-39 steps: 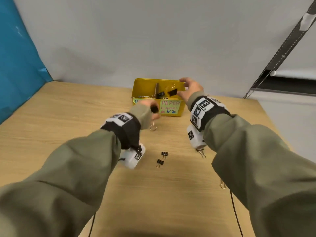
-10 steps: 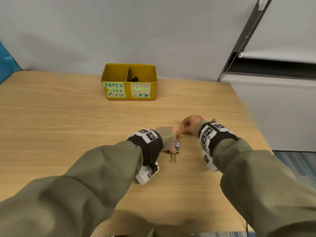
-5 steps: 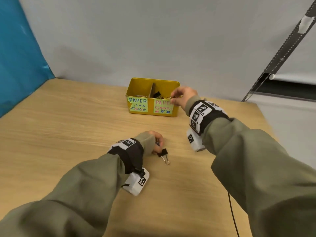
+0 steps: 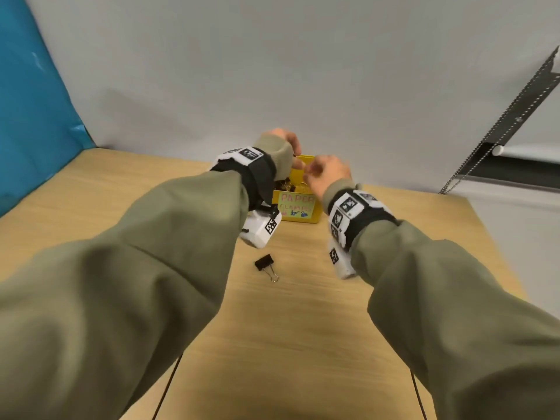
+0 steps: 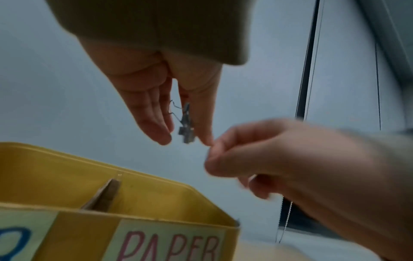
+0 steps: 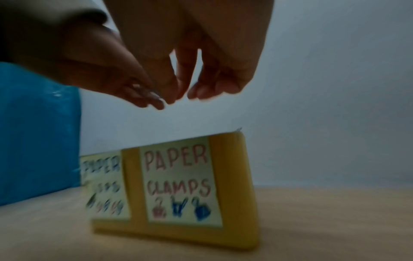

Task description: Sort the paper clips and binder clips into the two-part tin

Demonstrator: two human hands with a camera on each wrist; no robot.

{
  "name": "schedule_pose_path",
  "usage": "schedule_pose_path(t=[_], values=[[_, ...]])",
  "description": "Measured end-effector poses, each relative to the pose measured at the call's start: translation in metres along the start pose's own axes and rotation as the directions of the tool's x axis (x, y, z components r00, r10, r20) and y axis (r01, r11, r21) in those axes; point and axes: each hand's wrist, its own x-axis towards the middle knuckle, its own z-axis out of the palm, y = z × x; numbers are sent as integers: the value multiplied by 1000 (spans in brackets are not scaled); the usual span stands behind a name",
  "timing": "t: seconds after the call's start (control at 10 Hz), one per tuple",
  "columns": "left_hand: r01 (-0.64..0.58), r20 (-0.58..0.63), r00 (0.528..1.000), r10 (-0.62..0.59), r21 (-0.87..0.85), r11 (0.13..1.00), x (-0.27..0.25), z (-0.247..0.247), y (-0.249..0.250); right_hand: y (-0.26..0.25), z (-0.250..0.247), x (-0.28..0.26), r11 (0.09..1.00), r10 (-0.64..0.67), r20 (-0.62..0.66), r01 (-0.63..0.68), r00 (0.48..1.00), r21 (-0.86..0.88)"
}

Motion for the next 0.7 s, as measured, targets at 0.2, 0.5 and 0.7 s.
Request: schedule_pose_path(t=[0.2, 0.5, 0.7], values=[[12, 151, 986, -65, 328, 945, 8, 18, -2, 19, 48, -72, 914, -210, 518, 355, 829, -197], [2, 87, 995, -45, 438, 899, -21, -12, -30, 19, 36, -70, 930, -312, 253, 348, 916, -115], [60, 47, 996, -82, 351, 935, -51, -9, -61, -24, -11, -8, 991, 78, 108, -65, 991, -114]])
